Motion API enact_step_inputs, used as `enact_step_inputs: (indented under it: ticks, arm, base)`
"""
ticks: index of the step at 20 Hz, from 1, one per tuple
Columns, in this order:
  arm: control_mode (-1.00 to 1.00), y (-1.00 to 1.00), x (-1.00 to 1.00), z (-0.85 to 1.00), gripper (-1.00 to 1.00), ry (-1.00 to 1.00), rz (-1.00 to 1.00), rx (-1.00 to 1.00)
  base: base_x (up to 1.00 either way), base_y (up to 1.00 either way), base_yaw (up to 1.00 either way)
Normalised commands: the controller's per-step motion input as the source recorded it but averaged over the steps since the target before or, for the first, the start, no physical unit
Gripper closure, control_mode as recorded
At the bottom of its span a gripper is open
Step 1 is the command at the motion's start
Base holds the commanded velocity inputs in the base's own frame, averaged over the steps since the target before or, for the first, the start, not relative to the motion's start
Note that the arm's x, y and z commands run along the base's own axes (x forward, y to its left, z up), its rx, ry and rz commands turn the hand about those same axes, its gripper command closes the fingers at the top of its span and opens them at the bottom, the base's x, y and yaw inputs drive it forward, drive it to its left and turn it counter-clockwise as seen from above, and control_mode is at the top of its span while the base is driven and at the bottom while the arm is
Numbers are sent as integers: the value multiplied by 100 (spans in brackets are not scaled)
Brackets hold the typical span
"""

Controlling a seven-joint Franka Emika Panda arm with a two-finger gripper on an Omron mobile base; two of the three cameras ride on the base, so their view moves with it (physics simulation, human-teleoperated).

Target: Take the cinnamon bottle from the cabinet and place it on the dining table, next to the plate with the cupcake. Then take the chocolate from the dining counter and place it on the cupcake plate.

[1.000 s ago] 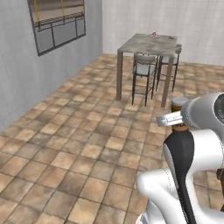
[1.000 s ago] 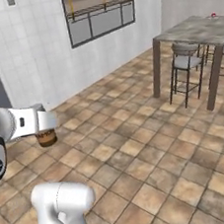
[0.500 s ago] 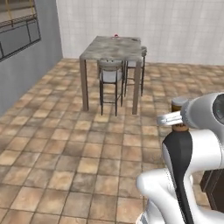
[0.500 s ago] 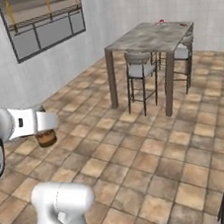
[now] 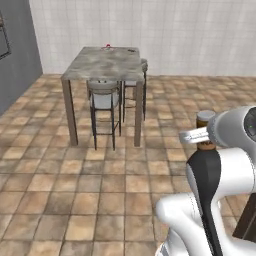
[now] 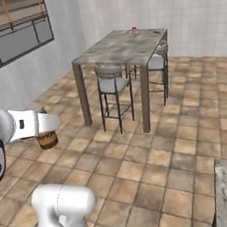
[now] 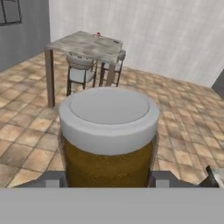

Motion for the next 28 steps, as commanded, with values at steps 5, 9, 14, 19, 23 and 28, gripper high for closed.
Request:
enact_step_inputs:
  ticks: [5, 9, 14, 19, 23, 28]
  arm:
    - [100, 0, 0, 0, 100, 0, 0, 0]
    - [100, 0, 0, 0, 100, 0, 0, 0]
    - [100, 0, 0, 0, 100, 0, 0, 0]
    - [100, 0, 0, 0, 100, 0, 0, 0]
    - [100, 0, 0, 0, 100, 0, 0, 0]
    - [100, 0, 0, 0, 100, 0, 0, 0]
  base:
    - [100, -9, -25]
    - [100, -20, -31]
    - [100, -52, -44]
    - [100, -50, -46]
    - [100, -42, -37]
    - [100, -33, -43]
